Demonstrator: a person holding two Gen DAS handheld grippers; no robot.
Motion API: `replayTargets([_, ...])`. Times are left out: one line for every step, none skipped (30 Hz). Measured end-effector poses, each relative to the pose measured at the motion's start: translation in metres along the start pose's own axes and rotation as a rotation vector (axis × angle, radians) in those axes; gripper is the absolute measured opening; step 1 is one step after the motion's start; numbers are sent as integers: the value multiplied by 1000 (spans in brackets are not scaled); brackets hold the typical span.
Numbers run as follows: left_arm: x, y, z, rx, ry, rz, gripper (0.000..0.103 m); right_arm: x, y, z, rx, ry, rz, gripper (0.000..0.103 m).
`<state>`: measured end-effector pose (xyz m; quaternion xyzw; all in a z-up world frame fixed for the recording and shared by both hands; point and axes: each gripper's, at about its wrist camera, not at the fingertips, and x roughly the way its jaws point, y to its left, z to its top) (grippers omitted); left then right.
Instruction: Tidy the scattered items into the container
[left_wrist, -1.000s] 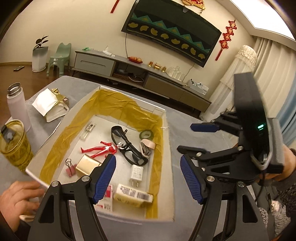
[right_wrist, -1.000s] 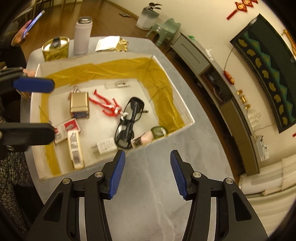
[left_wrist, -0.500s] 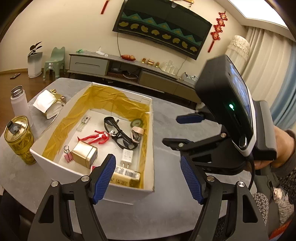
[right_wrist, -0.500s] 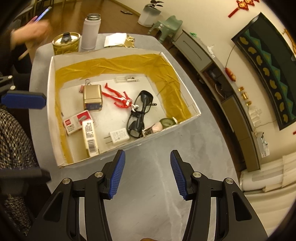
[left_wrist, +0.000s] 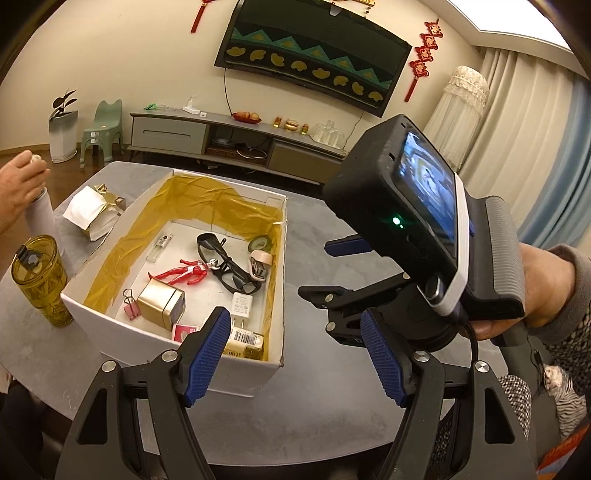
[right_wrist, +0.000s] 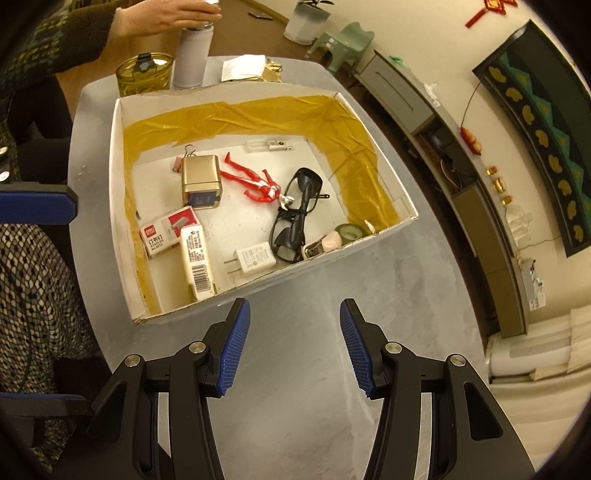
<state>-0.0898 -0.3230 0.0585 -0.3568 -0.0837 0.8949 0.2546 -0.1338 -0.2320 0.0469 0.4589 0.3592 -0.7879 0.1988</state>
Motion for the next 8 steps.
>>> replayTargets([0, 1, 0, -3, 1, 0, 74, 1, 0, 0, 3, -1, 2, 54])
replayTargets([-1, 2, 0, -4, 1, 1, 74, 1, 0, 1, 5, -2, 3, 54])
replayTargets([-2, 2, 0, -5, 0, 3, 74, 1, 0, 1, 8, -2, 6, 54])
replayTargets([-2, 3, -1, -6, -1, 5, 74, 2, 0, 1, 9, -2, 7, 54])
replayTargets([-3, 4, -1, -8, -1, 6, 74, 2, 1, 2, 7, -1, 6, 54])
replayTargets([-3, 5, -1, -9, -1, 6, 74, 2, 2, 2, 4, 0, 6, 54])
replayTargets([-3, 5, -1, -10, -1, 8, 74, 2, 3, 2, 3, 2, 8, 54])
replayTargets([-3, 6, -1, -11, 0, 11, 74, 2, 4, 2, 1, 6, 10, 54])
